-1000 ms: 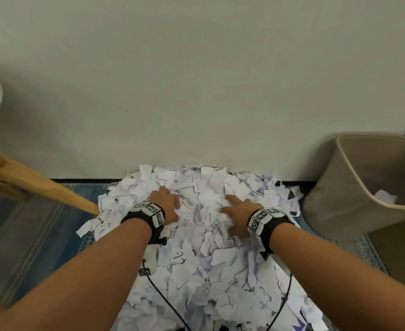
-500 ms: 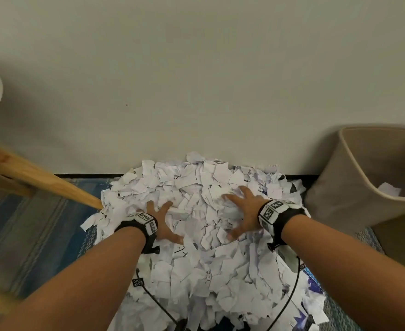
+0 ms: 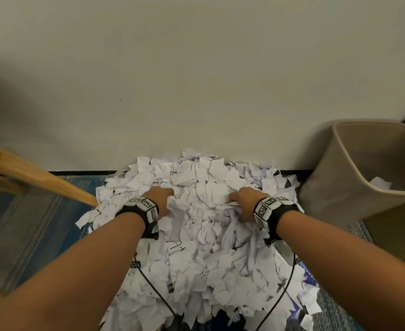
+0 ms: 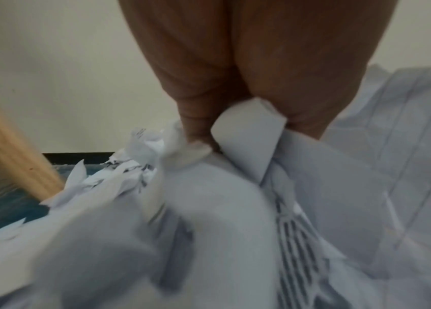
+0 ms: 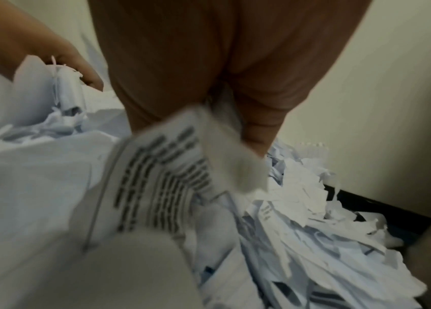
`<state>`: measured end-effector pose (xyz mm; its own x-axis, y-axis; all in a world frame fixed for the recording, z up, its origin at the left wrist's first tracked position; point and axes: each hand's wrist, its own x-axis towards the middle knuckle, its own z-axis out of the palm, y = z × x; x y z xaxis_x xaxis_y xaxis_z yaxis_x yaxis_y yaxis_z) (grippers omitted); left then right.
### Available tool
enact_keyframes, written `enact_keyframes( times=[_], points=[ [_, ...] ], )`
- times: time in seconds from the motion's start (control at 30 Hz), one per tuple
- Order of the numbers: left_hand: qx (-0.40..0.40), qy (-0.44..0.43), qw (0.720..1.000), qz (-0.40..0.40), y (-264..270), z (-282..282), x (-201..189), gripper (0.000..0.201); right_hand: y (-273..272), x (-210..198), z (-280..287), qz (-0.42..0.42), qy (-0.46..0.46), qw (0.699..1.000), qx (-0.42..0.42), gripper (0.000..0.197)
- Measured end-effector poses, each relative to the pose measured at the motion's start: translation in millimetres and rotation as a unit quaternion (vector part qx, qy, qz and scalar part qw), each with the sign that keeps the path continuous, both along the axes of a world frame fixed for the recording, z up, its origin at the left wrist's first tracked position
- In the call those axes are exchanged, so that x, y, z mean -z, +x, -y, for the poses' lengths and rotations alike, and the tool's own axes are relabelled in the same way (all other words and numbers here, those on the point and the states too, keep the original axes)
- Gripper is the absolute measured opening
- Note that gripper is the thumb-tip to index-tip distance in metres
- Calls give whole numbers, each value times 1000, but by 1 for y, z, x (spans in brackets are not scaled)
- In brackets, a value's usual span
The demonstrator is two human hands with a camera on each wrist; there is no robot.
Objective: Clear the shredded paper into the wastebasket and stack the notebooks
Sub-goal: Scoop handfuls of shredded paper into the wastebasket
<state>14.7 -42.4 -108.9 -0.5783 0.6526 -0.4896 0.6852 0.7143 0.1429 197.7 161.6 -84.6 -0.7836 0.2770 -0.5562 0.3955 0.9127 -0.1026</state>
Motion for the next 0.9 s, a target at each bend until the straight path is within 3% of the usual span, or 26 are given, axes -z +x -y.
enact_keyframes(
  times=[0.13,0.3,0.43,0.63,0.9],
  points=[
    [0,77,997,-32,-8,-15,-19,26,1,-13,-10,-44,-16,998,36,23],
    [-25,166,985,-28,-7,-23,-32,33,3,-32,-25,-142,-15,984,103,30],
    [-15,208,977,-38,-3,-33,-38,34,8,-38,-34,-215,-44,963,158,23],
    [-7,234,971,-56,4,-49,-51,34,23,-38,-38,-216,-72,958,174,22],
    [-83,320,943,-43,15,-68,-64,20,36,-61,-54,-302,-130,914,239,20]
  ],
)
